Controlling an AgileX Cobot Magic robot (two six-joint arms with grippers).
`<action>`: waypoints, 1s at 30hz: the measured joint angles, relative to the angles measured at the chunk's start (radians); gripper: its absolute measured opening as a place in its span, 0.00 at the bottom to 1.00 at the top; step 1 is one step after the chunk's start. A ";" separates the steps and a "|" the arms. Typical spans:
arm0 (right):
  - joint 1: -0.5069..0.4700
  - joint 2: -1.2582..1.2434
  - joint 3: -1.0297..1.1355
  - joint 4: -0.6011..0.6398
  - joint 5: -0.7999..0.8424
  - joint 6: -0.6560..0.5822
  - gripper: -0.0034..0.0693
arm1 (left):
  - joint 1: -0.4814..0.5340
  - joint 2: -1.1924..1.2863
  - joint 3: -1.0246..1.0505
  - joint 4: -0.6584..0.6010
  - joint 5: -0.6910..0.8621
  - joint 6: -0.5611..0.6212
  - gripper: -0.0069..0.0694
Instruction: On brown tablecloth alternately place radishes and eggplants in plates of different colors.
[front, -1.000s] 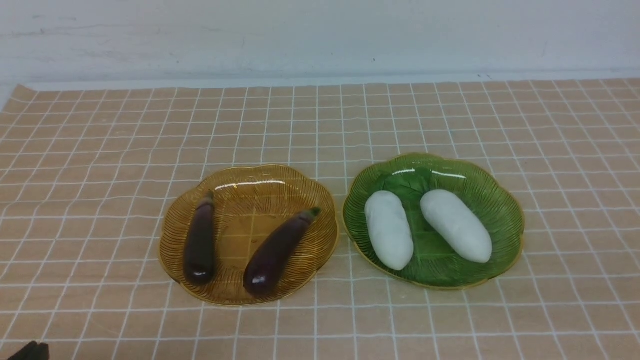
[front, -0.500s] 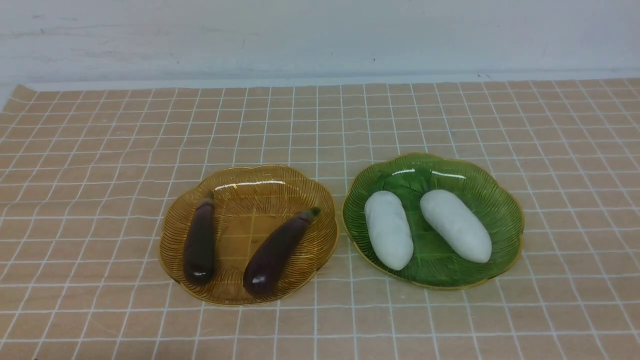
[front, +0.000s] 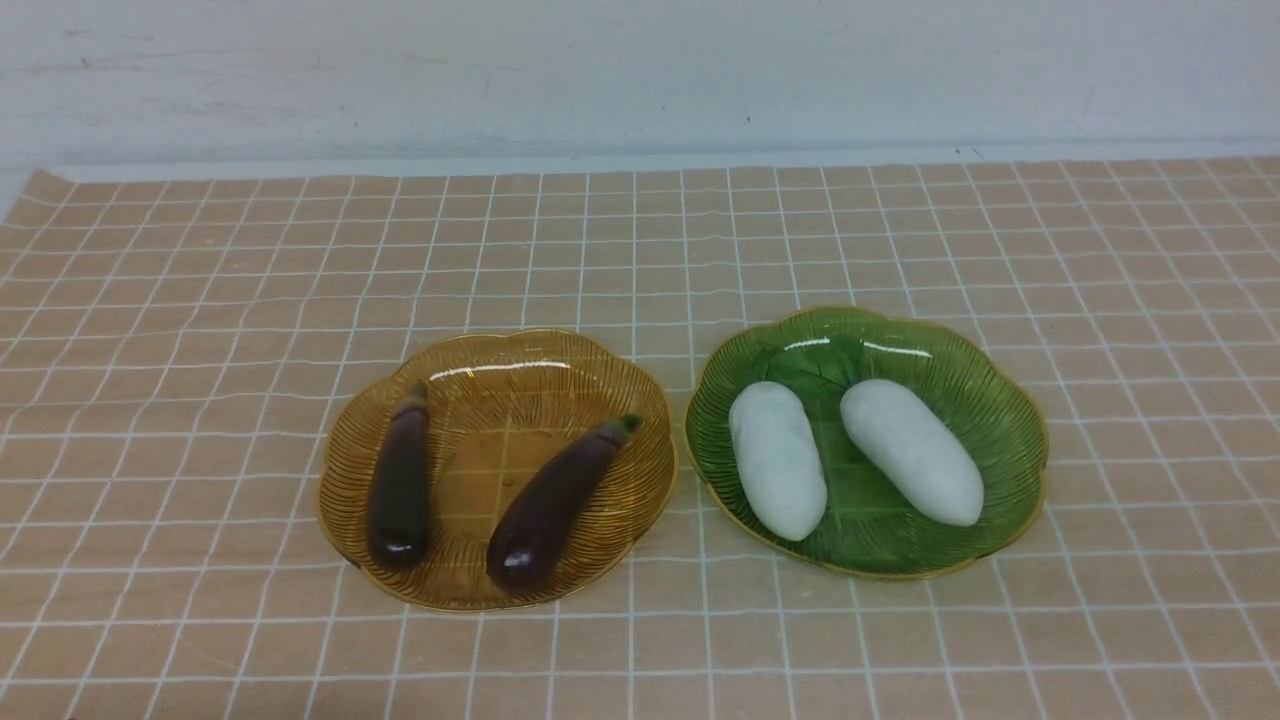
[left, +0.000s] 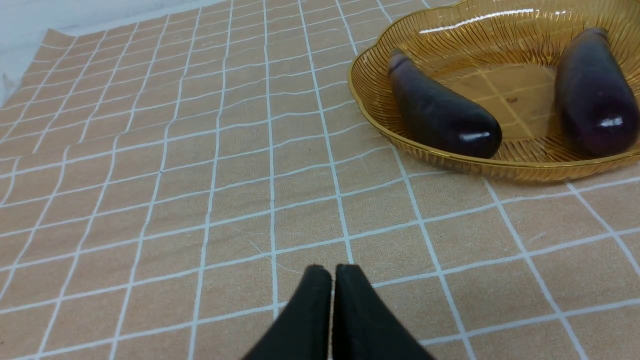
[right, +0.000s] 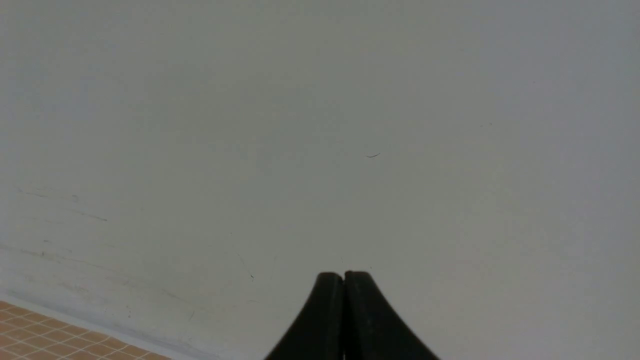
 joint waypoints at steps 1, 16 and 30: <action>0.000 0.000 0.000 0.000 0.000 0.000 0.03 | 0.000 0.000 0.000 0.000 0.000 0.000 0.09; 0.000 0.000 0.005 0.154 -0.015 -0.069 0.03 | 0.000 0.000 0.000 0.000 0.000 0.000 0.09; -0.003 -0.009 0.010 0.801 0.063 -0.603 0.03 | 0.000 0.000 0.000 0.000 0.000 0.000 0.09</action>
